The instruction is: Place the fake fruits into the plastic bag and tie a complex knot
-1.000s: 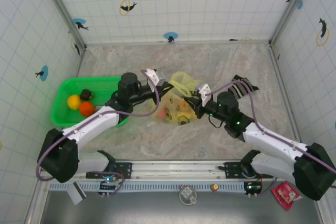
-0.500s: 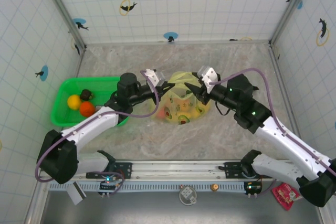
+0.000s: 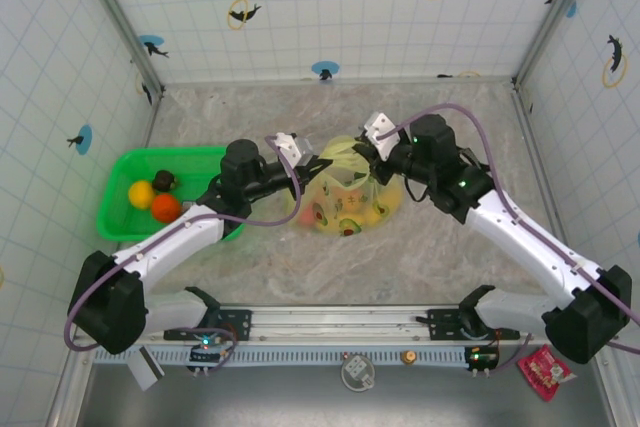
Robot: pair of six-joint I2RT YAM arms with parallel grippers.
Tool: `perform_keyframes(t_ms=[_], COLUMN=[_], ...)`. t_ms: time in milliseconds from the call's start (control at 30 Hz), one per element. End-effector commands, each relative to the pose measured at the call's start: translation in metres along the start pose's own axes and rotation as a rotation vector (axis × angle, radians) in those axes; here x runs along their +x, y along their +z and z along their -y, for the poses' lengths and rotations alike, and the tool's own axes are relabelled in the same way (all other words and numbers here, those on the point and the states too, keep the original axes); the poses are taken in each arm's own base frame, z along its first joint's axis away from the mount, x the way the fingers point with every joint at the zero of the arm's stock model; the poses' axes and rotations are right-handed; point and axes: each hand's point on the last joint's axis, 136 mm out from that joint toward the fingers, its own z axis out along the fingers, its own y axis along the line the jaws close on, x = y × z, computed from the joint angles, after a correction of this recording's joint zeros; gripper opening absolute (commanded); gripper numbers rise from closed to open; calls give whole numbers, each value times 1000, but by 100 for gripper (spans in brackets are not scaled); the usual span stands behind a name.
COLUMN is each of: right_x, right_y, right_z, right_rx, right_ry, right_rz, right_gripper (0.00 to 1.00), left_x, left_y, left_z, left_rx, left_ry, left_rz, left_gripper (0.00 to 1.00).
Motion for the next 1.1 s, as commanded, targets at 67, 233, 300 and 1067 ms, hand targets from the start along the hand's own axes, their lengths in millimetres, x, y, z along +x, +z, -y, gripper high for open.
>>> perform_keyframes(t_ms=[67, 233, 300, 1067], right_x=[-23, -12, 2, 54], right_y=[-22, -34, -37, 2], right_z=[2, -17, -29, -39], right_rx=[-4, -64, -99, 5], right_ry=[4, 30, 47, 146], right_rz=[64, 90, 101, 189], right_gripper=[1, 0, 0, 0], left_x=[-4, -2, -2, 6], left_y=[-5, -4, -4, 0], left_z=[2, -5, -7, -4], left_rx=[-8, -43, -50, -19], left_ry=[38, 26, 20, -23], left_rz=[14, 7, 7, -26], left_gripper=[0, 0, 0, 7])
